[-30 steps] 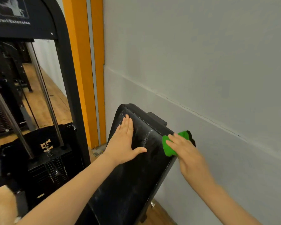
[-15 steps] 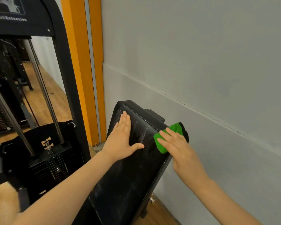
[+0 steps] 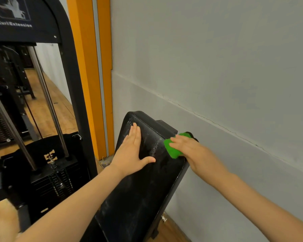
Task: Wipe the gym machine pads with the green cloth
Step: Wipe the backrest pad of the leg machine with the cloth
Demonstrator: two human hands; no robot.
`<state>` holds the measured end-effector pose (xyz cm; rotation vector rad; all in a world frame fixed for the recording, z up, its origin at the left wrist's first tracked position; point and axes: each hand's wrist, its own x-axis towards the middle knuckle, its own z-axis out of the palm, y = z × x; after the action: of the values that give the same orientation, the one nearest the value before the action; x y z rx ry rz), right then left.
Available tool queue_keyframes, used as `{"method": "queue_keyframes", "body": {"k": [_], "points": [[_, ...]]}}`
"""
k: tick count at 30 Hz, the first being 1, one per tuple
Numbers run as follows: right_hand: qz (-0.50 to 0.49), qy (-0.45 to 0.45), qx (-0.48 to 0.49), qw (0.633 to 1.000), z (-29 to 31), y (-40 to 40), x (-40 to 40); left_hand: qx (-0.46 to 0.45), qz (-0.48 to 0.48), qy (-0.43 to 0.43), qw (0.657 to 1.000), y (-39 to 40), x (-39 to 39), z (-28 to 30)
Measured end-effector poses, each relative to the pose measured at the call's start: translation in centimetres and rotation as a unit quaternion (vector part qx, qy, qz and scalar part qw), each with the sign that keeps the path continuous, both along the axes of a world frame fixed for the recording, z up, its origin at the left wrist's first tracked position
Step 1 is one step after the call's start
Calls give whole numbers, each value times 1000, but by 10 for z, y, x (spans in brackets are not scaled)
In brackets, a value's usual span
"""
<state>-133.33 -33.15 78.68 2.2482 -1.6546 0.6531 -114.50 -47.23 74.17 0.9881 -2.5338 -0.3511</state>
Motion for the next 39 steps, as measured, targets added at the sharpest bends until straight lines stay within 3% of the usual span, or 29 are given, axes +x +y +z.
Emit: {"method": "queue_keyframes", "body": {"k": [6,10,13,18,22,27,32,39], "points": [[39,14,-1,999,-3,35,-15,10,-1,3,1000,-4,0,1],[-8,-56,-4,998,25,-12,-12,15,-6,7,1000,-5,2,0],[-15,-92,62,994,26,-35,2,9,-4,6,1000,-6,3,1],[-52,-168,-8,984,-13,27,9,3,4,-3,1000,-4,1,3],[-116,-135,-25,984,-38,62,12,9,6,-13,1000,-3,0,5],[-101,-104,-161,976,12,20,11,15,0,-11,1000,-1,2,4],[-26,46,-45,998,4,-21,19,6,-5,-10,1000,-3,3,4],[26,198,-40,979,25,16,10,-20,-10,-1,1000,0,3,-2]]}}
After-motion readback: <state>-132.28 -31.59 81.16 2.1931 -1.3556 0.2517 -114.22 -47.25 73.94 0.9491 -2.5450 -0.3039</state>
